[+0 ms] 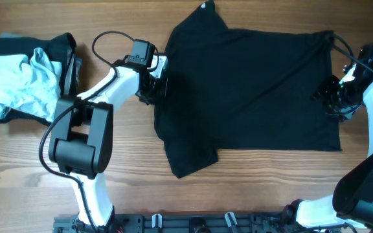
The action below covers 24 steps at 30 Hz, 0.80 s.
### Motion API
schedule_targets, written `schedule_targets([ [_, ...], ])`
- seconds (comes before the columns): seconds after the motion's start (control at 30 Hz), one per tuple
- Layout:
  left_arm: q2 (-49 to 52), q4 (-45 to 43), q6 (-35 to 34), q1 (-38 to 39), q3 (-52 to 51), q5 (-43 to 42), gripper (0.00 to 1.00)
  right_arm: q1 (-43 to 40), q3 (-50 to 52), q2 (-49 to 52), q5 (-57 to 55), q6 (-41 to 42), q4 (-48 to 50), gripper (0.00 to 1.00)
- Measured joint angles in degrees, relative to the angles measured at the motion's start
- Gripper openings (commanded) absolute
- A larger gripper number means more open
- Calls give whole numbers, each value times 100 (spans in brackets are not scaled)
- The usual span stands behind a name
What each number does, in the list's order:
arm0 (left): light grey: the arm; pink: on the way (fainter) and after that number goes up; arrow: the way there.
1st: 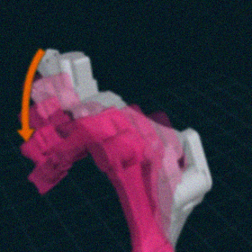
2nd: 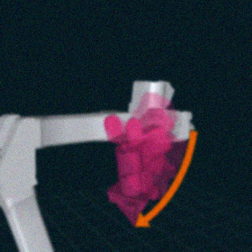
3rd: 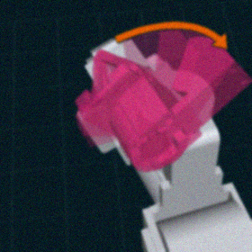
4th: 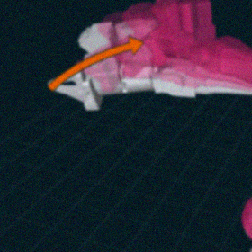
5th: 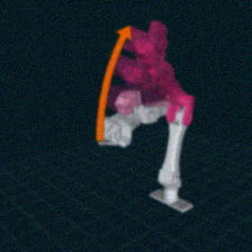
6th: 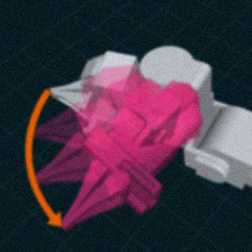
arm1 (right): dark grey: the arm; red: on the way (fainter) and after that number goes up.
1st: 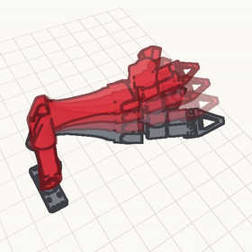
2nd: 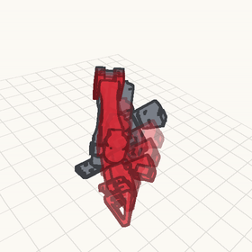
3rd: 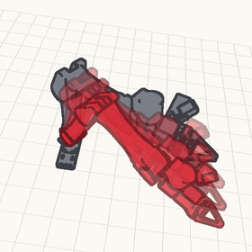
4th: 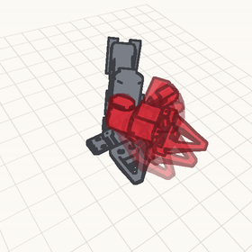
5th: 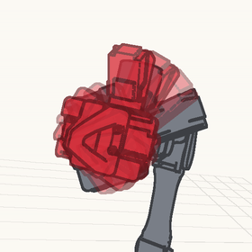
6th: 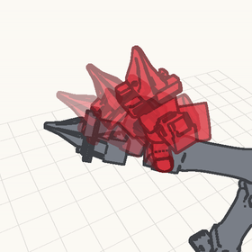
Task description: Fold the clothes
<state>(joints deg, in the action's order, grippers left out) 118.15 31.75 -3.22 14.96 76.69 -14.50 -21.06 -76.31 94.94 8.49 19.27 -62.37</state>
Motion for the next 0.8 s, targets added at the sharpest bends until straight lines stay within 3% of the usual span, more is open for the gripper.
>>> schedule_targets([
  [0.1, -7, 407, -831, -142, 136, 841, 4, 0, 76, 0, -98, 22, -13, 75],
  [0.2, -42, 787, -1373, -957, 173, 1362, 10, 0, 557, 2, -278, 68, 68, 71],
  [0.27, -50, 859, -1523, -1458, 175, 1473, 20, 0, 1093, 13, -345, 122, 197, 66],
  [0.33, -55, 852, -1580, -1572, 179, 1504, 37, 0, 1705, 37, -356, 151, 330, 69],
  [0.37, -55, 844, -1591, -1539, 186, 1513, 43, 0, 1928, 35, -238, 46, 468, 74],
  [0.43, -55, 833, -1617, -1447, 192, 1556, 51, 0, 2452, 44, 90, -225, 651, 76],
  [0.47, -55, 833, -1609, -1412, 195, 1567, 53, 0, 2656, 44, 232, -326, 758, 63],
  [0.5, -55, 835, -1600, -1362, 199, 1606, 54, 0, 2872, 46, 485, -468, 890, 32],
  [0.53, -55, 837, -1602, -1349, 199, 1620, 55, 0, 2896, 28, 557, -490, 946, 8],
  [0.57, -57, 855, -1600, -1344, 199, 1617, 56, 0, 2942, 20, 511, -409, 1128, 4],
  [0.6, -61, 863, -1600, -1344, 199, 1615, 57, 0, 2949, 20, 404, -313, 1220, 4],
  [0.63, -68, 890, -1576, -1344, 197, 1617, 60, -11, 2946, 20, 284, -142, 1255, 15],
  [0.67, -83, 946, -1508, -1344, 192, 1617, 61, -26, 2916, 15, 129, 114, 1231, 57],
  [0.73, -142, 1069, -1447, -1346, 142, 1617, 61, -234, 2835, 20, -337, 463, 1189, 64],
  [0.8, -195, 1176, -1427, -1346, 83, 1620, 62, -450, 2660, 22, -601, 555, 1163, 59],
])
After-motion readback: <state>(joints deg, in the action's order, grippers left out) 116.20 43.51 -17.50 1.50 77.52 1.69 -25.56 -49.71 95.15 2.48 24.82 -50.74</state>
